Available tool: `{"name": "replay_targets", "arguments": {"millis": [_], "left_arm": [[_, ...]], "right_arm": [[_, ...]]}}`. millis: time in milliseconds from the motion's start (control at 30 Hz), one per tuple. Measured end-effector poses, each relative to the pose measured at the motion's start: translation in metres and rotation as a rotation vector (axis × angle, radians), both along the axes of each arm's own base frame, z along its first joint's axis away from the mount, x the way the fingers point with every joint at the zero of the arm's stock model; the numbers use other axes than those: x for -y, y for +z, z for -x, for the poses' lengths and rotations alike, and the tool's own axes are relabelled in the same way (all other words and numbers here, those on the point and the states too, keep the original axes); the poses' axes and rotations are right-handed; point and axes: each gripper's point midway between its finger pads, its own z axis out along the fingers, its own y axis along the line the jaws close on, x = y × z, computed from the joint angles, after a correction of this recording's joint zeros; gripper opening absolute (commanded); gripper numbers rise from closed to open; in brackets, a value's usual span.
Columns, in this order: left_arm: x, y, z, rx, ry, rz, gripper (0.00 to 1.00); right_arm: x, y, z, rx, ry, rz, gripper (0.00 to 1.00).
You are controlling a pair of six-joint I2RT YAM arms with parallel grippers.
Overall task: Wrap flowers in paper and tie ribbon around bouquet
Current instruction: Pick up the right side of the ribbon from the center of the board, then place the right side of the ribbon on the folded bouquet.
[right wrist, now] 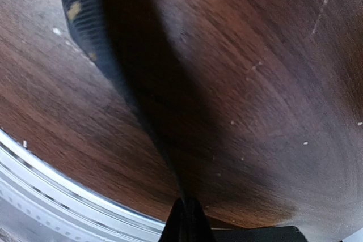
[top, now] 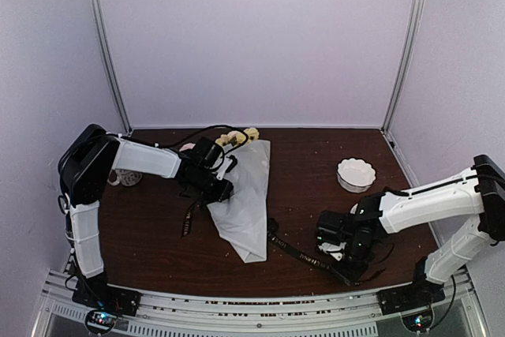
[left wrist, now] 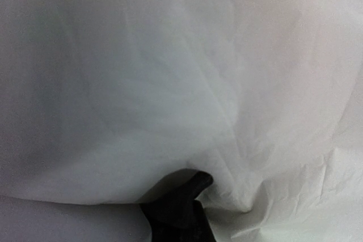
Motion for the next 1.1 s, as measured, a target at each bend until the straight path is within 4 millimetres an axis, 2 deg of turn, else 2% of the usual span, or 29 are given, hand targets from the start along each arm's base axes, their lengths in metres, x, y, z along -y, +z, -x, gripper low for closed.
{"name": "replay_targets", "arguments": {"millis": [100,167,200,300,400,433,467,533,567,633,700,733,800,867,900,1000,1100], "left_arm": [[0.000,0.000,0.000,0.003,-0.001,-0.004,0.00],[0.000,0.000,0.000,0.005,0.000,-0.006,0.00],[0.000,0.000,0.000,0.006,0.000,-0.007,0.00],[-0.002,0.000,0.000,0.009,0.003,-0.013,0.00],[-0.004,0.000,-0.001,0.015,0.009,-0.021,0.00],[-0.005,0.000,0.000,0.019,0.009,-0.026,0.00],[-0.006,0.000,0.000,0.022,0.011,-0.030,0.00],[-0.009,0.000,0.000,0.030,0.014,-0.041,0.00],[-0.011,0.000,0.000,0.034,0.016,-0.046,0.00],[-0.013,0.000,0.000,0.038,0.021,-0.053,0.00],[-0.013,0.000,0.000,0.041,0.023,-0.054,0.00],[-0.013,0.000,0.000,0.041,0.023,-0.054,0.00],[-0.013,0.000,0.000,0.043,0.022,-0.051,0.00],[-0.013,0.001,0.000,0.045,0.021,-0.045,0.00],[-0.012,0.001,0.000,0.048,0.020,-0.040,0.00],[-0.012,0.006,0.004,0.055,0.016,-0.014,0.00],[-0.014,0.013,0.008,0.067,0.015,0.011,0.00]], "right_arm": [[-0.013,0.009,-0.009,0.001,-0.013,-0.055,0.00],[-0.038,0.029,-0.039,0.053,-0.057,-0.167,0.00],[-0.054,0.047,-0.067,0.114,-0.096,-0.250,0.00],[-0.083,0.114,-0.160,0.348,-0.212,-0.461,0.00],[-0.093,0.207,-0.250,0.599,-0.317,-0.640,0.00],[-0.095,0.241,-0.276,0.688,-0.341,-0.698,0.00],[-0.096,0.269,-0.293,0.756,-0.351,-0.744,0.00],[-0.107,0.326,-0.309,0.876,-0.342,-0.859,0.00],[-0.115,0.344,-0.307,0.906,-0.324,-0.906,0.00],[-0.137,0.363,-0.295,0.920,-0.273,-0.982,0.00],[-0.166,0.361,-0.280,0.876,-0.210,-1.039,0.00],[-0.179,0.353,-0.276,0.847,-0.188,-1.057,0.00],[-0.205,0.325,-0.268,0.764,-0.163,-1.082,0.00],[-0.222,0.280,-0.266,0.667,-0.177,-1.072,0.00],[-0.226,0.249,-0.267,0.614,-0.195,-1.040,0.00],[-0.238,0.174,-0.272,0.493,-0.232,-0.942,0.00],[-0.250,0.126,-0.274,0.407,-0.237,-0.874,0.00]]}}
